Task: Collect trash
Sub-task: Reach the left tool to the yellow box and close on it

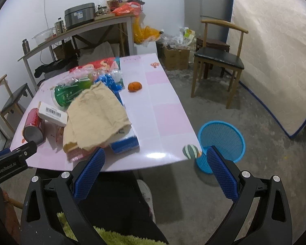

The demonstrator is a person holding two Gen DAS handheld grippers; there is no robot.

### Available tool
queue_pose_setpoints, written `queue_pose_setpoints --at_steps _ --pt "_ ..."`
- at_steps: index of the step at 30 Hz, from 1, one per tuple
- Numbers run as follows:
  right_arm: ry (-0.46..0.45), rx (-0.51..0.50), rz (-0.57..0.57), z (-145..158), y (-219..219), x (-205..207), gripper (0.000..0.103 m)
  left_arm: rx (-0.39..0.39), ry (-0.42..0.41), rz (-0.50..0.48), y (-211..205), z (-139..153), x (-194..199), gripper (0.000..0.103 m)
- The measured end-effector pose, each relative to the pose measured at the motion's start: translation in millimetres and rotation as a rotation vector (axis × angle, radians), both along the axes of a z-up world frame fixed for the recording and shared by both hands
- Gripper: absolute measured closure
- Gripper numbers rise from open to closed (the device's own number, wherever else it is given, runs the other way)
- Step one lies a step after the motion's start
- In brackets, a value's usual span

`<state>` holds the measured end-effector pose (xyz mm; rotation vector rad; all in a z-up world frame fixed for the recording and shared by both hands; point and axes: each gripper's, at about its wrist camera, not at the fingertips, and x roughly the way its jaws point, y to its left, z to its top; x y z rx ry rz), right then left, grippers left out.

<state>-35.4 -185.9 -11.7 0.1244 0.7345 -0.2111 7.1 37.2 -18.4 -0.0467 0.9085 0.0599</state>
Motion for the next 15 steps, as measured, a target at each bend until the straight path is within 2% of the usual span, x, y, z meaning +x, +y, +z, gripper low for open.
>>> queue_pose_setpoints --at_steps 6,15 --pt "-0.065 -0.017 0.074 12.2 13.3 15.1 0.007 -0.019 -0.010 0.078 30.3 2.0 5.6 0.004" --pt "-0.129 -0.074 0.279 37.5 62.3 45.8 0.007 -0.057 -0.032 0.117 83.7 0.4 15.8 0.004"
